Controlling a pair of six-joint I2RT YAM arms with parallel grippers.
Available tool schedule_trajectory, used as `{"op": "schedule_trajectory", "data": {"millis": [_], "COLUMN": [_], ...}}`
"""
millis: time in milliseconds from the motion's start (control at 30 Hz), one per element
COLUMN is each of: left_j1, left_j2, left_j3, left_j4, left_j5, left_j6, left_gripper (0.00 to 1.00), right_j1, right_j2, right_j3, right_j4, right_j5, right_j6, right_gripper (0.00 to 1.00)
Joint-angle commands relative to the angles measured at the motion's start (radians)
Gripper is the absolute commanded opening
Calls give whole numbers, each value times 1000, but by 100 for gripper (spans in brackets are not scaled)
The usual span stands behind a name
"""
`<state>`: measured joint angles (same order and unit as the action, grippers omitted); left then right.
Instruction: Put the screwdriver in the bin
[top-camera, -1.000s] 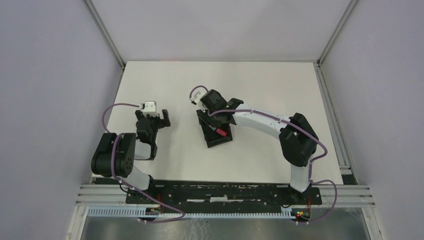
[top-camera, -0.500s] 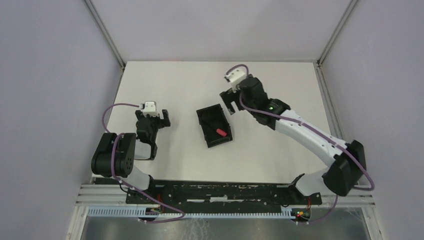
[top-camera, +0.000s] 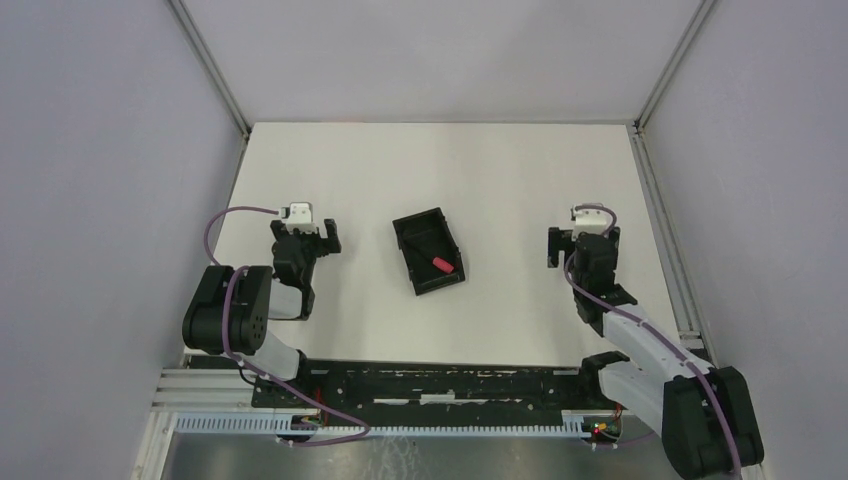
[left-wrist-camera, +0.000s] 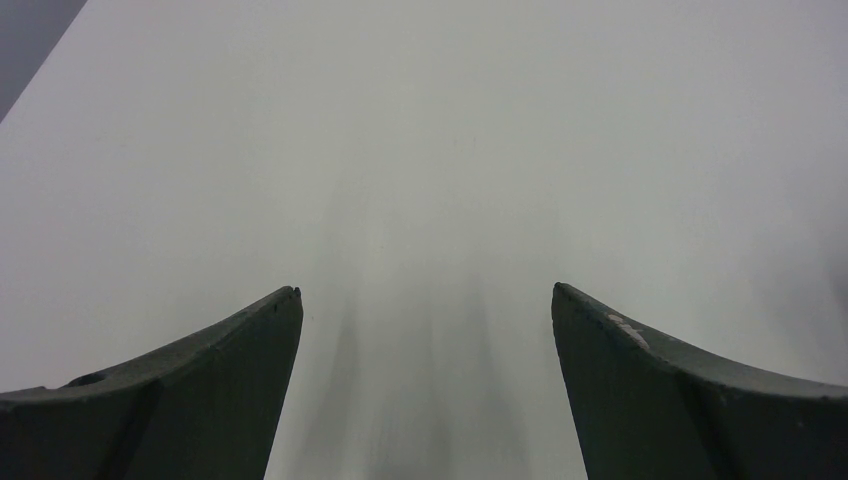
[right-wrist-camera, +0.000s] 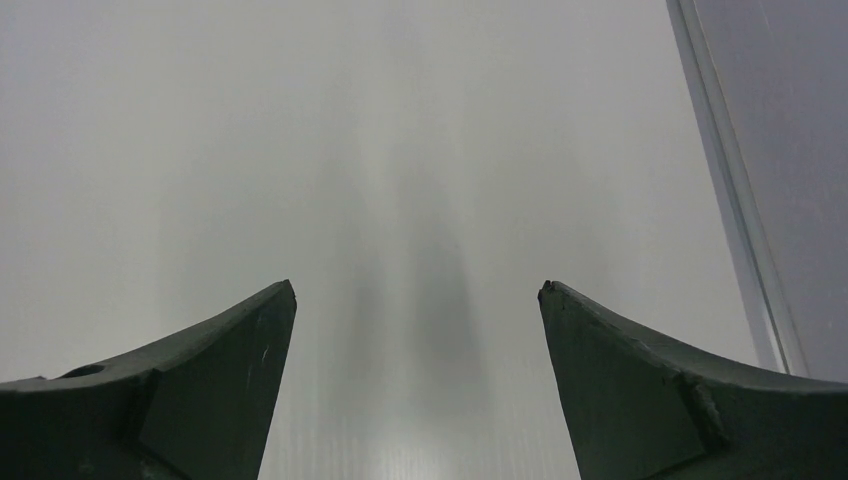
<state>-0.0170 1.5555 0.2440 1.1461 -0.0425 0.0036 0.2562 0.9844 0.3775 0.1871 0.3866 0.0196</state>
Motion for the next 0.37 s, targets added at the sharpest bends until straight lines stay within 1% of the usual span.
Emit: {"op": "schedule_trajectory", "data": {"millis": [0,167,333], "left_j1": [6,6,6], "left_j2": [-15,-15,-17], "left_j3": [5,7,3], "left_j4": [29,29,29], "left_j5": [10,9,9], "left_j6": [-33,-33,-33], "left_gripper": [100,100,100], "right_j1": [-65,-83,-88], "right_j2": [-32,-41,-43], "right_j3": [-132,-229,-238], "right_j4": [273,377,373], "right_j5": [-12,-26,-29], "right_j6": [63,57,53], "right_gripper": [98,98,98]}}
